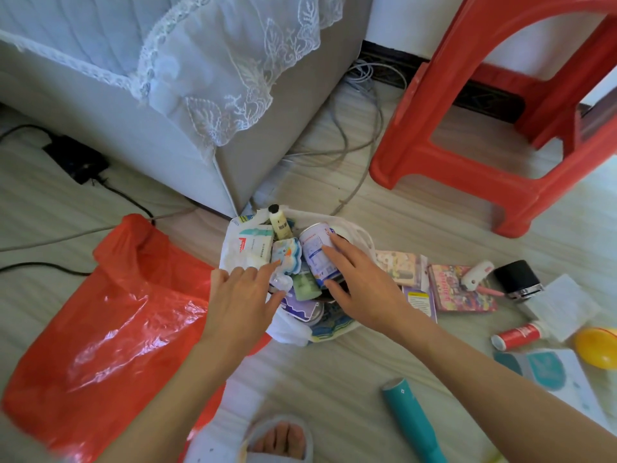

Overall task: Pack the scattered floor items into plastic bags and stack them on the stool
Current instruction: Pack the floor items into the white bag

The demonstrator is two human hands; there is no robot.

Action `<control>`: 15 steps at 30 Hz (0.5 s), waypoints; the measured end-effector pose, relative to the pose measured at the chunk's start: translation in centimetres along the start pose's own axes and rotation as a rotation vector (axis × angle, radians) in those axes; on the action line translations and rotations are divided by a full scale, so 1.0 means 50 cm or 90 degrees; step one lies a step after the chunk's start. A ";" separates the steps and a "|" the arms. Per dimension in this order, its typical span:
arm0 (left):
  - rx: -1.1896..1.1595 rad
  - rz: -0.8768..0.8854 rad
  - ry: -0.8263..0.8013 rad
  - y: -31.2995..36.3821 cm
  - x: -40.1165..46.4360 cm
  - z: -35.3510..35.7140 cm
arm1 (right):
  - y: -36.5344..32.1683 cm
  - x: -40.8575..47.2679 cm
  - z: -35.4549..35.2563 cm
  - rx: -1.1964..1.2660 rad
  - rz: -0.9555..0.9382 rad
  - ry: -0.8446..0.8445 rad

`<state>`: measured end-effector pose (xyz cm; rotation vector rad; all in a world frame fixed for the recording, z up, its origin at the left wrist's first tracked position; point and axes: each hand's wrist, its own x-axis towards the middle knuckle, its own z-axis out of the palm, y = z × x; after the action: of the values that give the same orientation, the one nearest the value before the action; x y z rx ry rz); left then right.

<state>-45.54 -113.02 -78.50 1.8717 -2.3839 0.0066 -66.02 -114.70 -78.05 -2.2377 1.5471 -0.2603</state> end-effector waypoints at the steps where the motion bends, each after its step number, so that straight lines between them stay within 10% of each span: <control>1: 0.001 0.019 -0.005 -0.006 -0.003 -0.006 | 0.000 -0.003 -0.001 -0.003 0.004 -0.006; 6: -0.043 0.086 0.024 -0.049 -0.027 -0.033 | -0.002 -0.015 -0.006 -0.018 0.010 -0.029; 15: -0.277 -0.189 -0.007 -0.042 -0.046 -0.042 | 0.035 -0.031 0.002 0.115 0.121 0.050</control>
<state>-42.81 -111.17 -76.75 1.9719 -1.8877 -0.5037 -68.04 -113.79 -78.79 -1.9493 1.6918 -0.4187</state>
